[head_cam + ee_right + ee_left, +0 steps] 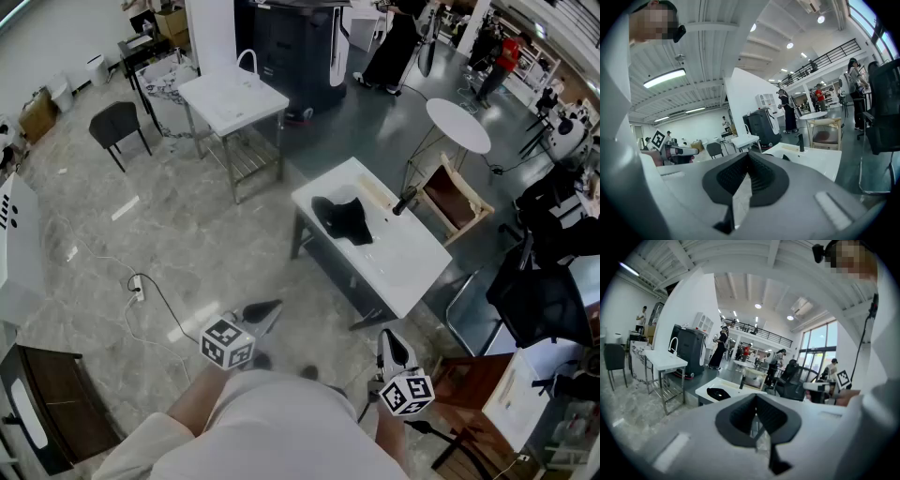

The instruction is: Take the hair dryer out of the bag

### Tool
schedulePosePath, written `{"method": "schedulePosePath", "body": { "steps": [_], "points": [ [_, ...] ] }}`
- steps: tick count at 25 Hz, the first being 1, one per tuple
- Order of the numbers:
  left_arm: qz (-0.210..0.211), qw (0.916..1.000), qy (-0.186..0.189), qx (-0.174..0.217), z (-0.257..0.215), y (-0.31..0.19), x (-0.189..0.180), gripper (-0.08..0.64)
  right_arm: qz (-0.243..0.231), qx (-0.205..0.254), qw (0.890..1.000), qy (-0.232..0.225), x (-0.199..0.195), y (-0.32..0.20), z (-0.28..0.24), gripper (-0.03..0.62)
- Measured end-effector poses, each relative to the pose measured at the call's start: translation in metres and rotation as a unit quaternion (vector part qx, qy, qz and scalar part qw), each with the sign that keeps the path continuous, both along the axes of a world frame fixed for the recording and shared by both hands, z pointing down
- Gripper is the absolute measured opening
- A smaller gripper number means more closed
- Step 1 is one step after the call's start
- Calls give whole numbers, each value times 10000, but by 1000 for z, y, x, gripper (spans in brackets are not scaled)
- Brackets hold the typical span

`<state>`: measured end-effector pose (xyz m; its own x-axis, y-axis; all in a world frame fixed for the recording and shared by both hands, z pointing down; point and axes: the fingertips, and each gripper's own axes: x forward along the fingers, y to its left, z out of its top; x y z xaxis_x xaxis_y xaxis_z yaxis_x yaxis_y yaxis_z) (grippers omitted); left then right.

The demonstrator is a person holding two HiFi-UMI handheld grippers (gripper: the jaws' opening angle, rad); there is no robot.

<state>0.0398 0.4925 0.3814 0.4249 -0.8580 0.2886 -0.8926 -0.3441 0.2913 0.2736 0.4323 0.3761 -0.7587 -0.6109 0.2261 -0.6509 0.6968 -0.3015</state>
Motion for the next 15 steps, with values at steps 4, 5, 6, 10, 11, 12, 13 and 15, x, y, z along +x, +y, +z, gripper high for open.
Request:
{"method": "schedulePosePath", "body": {
  "steps": [4, 5, 6, 10, 11, 12, 13, 15],
  "points": [
    [5, 10000, 24, -20, 1, 1, 1, 0, -2, -1, 10000, 1, 0, 0, -1, 5],
    [8, 10000, 28, -23, 2, 1, 0, 0, 0, -2, 10000, 1, -1, 0, -1, 5],
    [10, 10000, 32, -26, 2, 1, -1, 0, 4, -4, 10000, 5, -2, 0, 0, 5],
    [20, 10000, 32, -30, 3, 2, -3, 0, 16, 3, 10000, 23, -3, 1, 1, 5],
    [23, 10000, 33, -30, 3, 2, -2, 0, 13, 6, 10000, 24, -4, 2, 0, 5],
    [25, 10000, 36, -32, 3, 2, -2, 0, 11, 6, 10000, 25, -4, 2, 0, 5],
    [26, 10000, 40, -35, 3, 2, -2, 0, 12, 2, 10000, 26, -4, 3, 0, 5],
    [32, 10000, 47, -45, 3, 1, -3, 0, 18, -9, 10000, 33, -5, 3, -1, 5]
  ]
}}
